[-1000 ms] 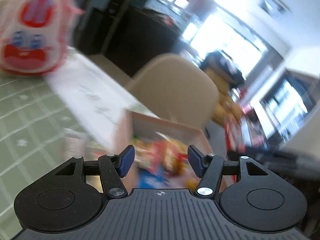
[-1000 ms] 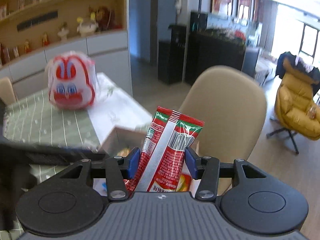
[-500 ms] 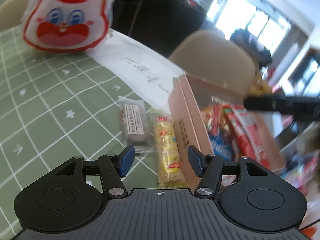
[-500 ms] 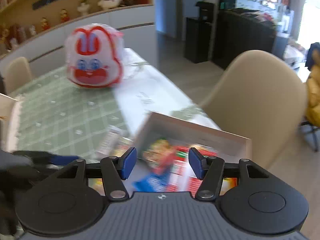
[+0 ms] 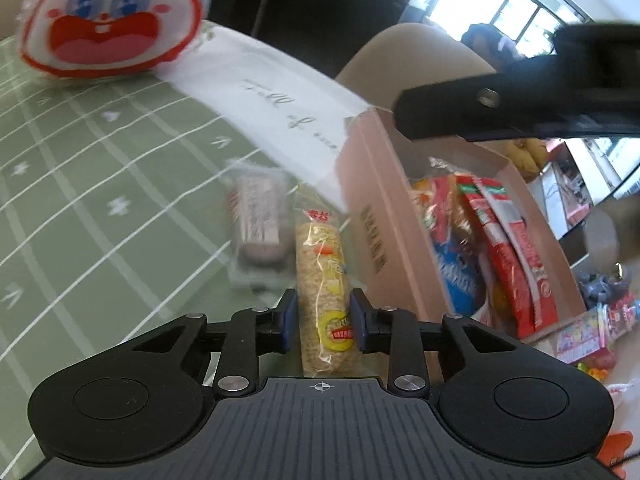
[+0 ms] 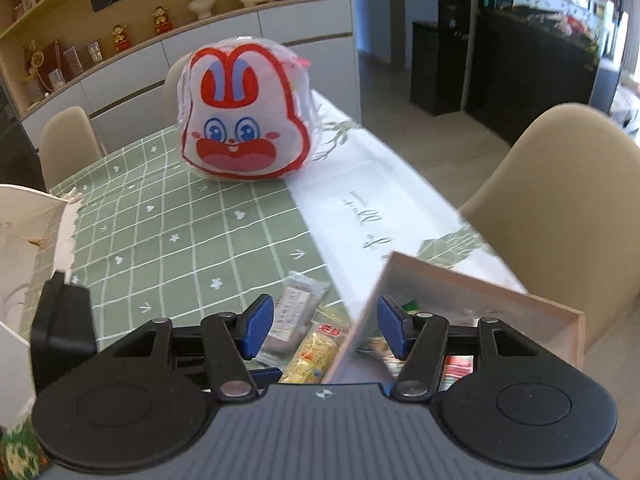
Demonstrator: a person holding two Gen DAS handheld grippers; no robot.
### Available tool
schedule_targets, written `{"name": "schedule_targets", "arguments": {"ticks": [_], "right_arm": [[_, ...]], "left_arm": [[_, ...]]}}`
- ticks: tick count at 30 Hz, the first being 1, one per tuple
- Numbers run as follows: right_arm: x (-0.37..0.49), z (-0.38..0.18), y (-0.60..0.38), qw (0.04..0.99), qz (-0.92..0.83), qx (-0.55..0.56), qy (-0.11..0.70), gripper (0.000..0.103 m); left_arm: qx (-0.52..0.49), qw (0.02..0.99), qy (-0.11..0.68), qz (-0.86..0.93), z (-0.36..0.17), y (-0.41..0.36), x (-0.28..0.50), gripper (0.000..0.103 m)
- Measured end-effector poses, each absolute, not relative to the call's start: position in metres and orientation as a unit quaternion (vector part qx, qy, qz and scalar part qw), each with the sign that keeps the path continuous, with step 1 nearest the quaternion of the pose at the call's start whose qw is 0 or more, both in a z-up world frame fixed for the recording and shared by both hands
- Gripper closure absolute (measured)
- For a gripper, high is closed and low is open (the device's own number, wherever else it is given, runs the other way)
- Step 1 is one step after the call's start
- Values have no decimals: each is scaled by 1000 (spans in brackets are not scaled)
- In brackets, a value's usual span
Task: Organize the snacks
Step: 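Grasp the rice-cracker stick bar on the table with the left tool, then grasp the wrapped brown biscuit with the right tool while the left holds the bar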
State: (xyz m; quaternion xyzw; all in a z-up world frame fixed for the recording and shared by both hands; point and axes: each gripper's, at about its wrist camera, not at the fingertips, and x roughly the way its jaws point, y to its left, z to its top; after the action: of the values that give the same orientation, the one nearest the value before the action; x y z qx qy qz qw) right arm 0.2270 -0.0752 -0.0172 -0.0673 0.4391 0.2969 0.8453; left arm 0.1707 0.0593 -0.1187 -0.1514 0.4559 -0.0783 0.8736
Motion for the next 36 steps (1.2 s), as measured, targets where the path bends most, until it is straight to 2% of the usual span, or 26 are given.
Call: {"name": "schedule_targets", "arguments": {"ticks": [8, 14, 17, 21, 23, 24, 26, 28, 30, 34, 36], "right_arm": [[259, -53, -31, 784, 308, -20, 539, 45], [284, -99, 7, 735, 248, 14, 631, 45], [291, -117, 18, 739, 194, 1, 645, 45], [288, -116, 28, 767, 185, -24, 614, 46], [280, -115, 31, 777, 196, -51, 596, 54], [275, -114, 31, 780, 206, -66, 587, 62], [262, -111, 29, 784, 232, -81, 571, 67], [245, -106, 25, 782, 262, -97, 557, 86], [224, -99, 20, 776, 293, -120, 546, 98], [190, -91, 11, 769, 329, -152, 527, 98], [187, -88, 5, 771, 324, -133, 531, 97]], "left_arm": [[-209, 869, 447, 30, -113, 112, 96, 71], [-242, 864, 438, 59, -114, 134, 78, 71], [-236, 867, 435, 60, -112, 130, 75, 70], [-242, 866, 433, 59, -113, 130, 72, 70], [-244, 866, 433, 57, -111, 130, 69, 70], [-245, 866, 432, 57, -113, 131, 70, 70], [-246, 866, 432, 55, -115, 132, 69, 70], [-245, 866, 433, 56, -115, 132, 71, 70], [-241, 866, 434, 55, -115, 131, 72, 70], [-238, 866, 435, 57, -115, 130, 73, 70], [-236, 867, 435, 58, -115, 129, 73, 70]]}}
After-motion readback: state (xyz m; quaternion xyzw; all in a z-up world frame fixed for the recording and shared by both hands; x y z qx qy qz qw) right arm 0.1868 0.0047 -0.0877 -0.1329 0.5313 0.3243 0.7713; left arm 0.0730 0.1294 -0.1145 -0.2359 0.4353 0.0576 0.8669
